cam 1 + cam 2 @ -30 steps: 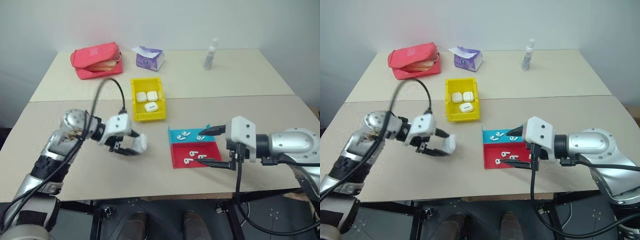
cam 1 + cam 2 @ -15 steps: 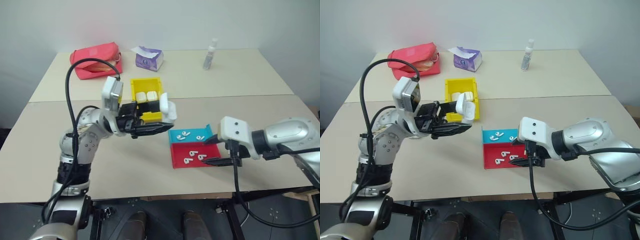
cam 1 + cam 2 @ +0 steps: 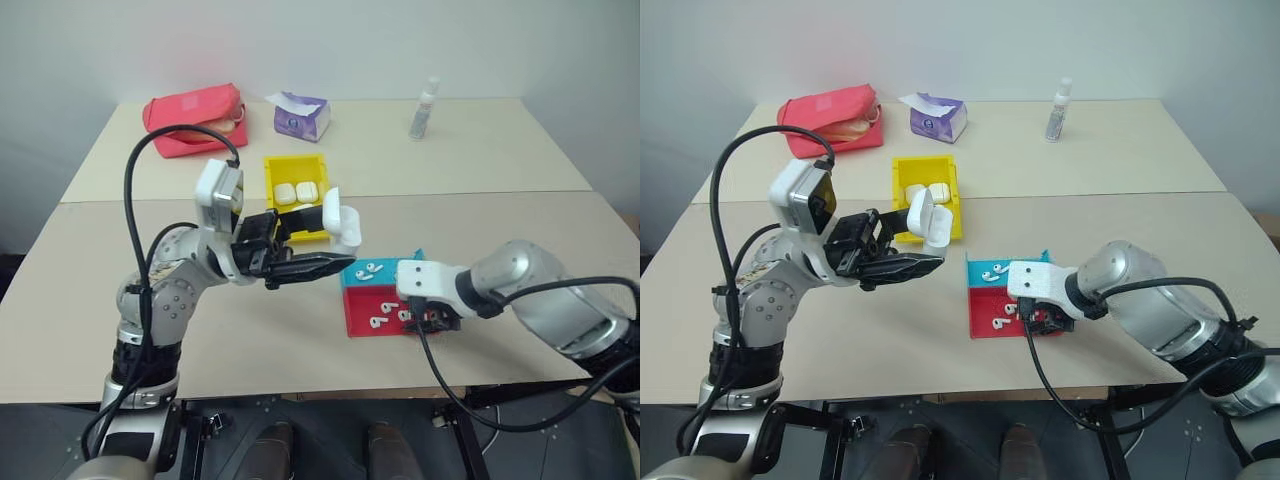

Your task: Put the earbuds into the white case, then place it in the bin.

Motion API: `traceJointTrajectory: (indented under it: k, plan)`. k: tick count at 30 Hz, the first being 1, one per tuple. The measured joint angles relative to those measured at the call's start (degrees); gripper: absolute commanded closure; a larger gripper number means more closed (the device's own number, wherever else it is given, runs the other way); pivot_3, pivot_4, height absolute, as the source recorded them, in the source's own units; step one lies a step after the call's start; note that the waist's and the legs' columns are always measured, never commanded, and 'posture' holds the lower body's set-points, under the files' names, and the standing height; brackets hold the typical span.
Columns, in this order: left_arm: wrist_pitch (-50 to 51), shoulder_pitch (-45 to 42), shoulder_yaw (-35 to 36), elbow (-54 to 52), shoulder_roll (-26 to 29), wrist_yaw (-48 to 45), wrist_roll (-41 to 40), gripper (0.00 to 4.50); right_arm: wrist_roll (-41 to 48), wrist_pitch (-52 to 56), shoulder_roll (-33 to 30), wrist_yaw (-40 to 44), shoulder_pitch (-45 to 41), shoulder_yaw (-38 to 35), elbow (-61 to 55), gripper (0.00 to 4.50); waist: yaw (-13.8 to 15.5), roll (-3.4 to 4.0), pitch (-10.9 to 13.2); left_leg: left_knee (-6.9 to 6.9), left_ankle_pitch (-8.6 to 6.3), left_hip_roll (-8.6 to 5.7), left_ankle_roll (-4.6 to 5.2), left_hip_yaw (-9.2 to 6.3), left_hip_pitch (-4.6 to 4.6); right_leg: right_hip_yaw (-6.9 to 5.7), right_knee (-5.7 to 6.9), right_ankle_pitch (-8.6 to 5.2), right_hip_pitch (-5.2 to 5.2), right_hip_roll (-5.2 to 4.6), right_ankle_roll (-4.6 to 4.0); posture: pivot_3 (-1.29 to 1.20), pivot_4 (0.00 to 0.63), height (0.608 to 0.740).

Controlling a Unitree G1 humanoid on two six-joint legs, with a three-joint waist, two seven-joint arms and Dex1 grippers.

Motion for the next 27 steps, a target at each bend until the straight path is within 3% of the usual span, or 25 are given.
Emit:
traceJointTrajectory:
  k: [16, 19, 24, 27]
  plan:
    - [-0.4, 2.2, 0.0, -2.5, 0.5, 2.0, 0.0, 1.7, -5.1, -4.9, 3.8, 5.2, -0.6, 0.2, 4.8, 1.59, 0.0, 0.0, 0.0, 0.02, 0.0, 0.01, -0.02, -0.01, 0.04, 0.0, -0.03, 0.0, 0.02, 0.01, 0.0, 0.0, 0.15, 0.74]
    - [-0.4, 2.4, 0.0, -3.3, 0.6, 2.3, 0.0, 1.7, -5.4, -5.8, 4.0, 5.8, -0.6, 0.2, 5.4, 2.17, 0.0, 0.0, 0.0, 0.02, 0.0, 0.01, -0.02, -0.01, 0.07, 0.0, -0.04, 0.0, 0.04, 0.01, 0.0, 0.0, 0.15, 0.74]
    - [-0.4, 2.4, 0.0, -3.7, 0.8, 2.7, 0.0, 1.7, -5.9, -6.2, 4.5, 6.1, -0.6, -0.2, 6.0, 3.82, 0.0, 0.0, 0.0, 0.02, 0.0, 0.01, -0.02, -0.01, 0.11, 0.0, -0.07, 0.0, 0.06, 0.01, 0.0, 0.0, 0.15, 0.74]
    - [-0.4, 2.4, 0.0, -3.7, 1.2, 2.7, 0.0, 1.7, -6.1, -6.3, 4.7, 6.1, -0.5, -0.4, 6.2, 3.87, 0.0, 0.0, 0.0, 0.02, 0.0, 0.01, -0.03, -0.01, 0.11, 0.0, -0.07, 0.0, 0.07, 0.01, 0.0, 0.0, 0.15, 0.74]
